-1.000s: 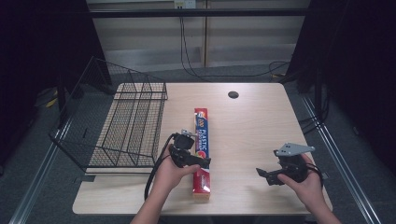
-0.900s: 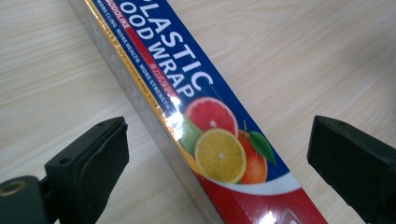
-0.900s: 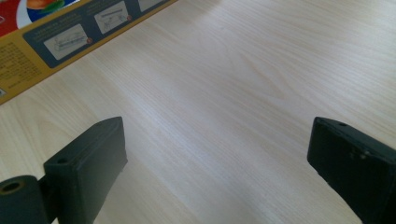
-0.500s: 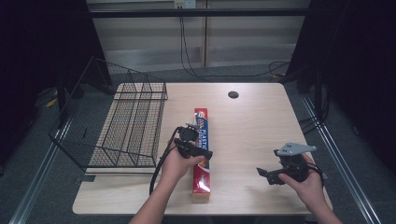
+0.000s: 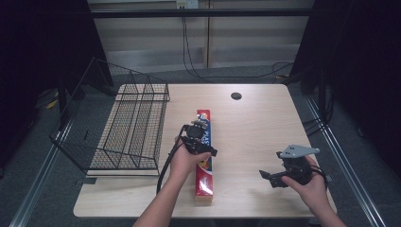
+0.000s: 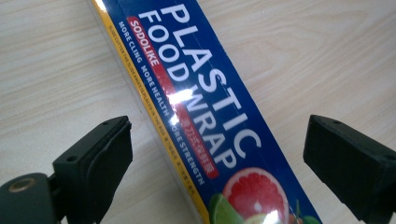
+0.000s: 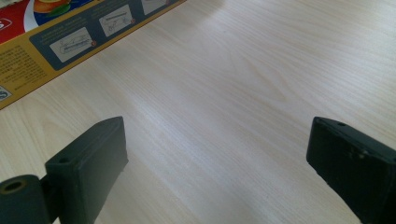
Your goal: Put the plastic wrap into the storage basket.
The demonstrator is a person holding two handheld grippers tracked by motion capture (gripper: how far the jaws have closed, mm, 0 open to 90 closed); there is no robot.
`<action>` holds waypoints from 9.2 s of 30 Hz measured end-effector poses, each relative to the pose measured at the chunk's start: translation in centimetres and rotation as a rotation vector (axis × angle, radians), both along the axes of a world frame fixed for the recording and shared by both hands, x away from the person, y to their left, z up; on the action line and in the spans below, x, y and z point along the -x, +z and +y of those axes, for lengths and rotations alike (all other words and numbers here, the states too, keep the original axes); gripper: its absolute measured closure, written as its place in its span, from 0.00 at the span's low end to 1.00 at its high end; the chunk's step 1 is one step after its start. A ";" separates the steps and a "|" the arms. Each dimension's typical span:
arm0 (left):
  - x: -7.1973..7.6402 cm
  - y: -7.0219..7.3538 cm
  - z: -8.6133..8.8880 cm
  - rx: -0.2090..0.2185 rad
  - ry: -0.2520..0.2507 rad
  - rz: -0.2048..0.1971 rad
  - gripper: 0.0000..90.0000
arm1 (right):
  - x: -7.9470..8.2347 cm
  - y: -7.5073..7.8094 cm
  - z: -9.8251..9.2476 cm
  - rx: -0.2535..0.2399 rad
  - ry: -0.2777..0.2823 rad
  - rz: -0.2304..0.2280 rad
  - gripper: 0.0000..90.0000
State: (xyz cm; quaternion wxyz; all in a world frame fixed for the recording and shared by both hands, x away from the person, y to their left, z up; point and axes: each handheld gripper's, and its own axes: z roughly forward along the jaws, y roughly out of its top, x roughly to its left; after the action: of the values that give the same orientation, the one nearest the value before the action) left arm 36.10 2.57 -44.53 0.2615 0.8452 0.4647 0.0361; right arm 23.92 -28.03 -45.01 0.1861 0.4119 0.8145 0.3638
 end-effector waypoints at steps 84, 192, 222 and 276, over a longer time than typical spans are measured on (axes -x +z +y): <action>-2.6 5.8 0.2 -0.207 0.061 0.225 0.49 | 0.0 0.7 -0.5 -0.041 -0.016 -0.033 0.06; -4.4 20.0 11.1 -0.162 0.324 0.225 0.49 | 0.0 0.9 -0.6 -0.076 0.005 -0.031 0.02; -4.2 21.2 15.1 -0.177 0.404 0.207 0.49 | 0.1 1.0 -0.5 -0.078 0.013 -0.030 0.02; -3.9 21.9 21.1 -0.162 0.537 0.205 0.49 | 0.0 0.7 -0.3 -0.062 0.016 -0.028 0.02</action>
State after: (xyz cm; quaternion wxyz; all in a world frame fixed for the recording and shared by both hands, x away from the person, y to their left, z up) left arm 39.96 23.69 -22.60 0.1260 0.7095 0.6912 0.0557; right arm 23.95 -28.29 -44.29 0.1818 0.4060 0.8034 0.3959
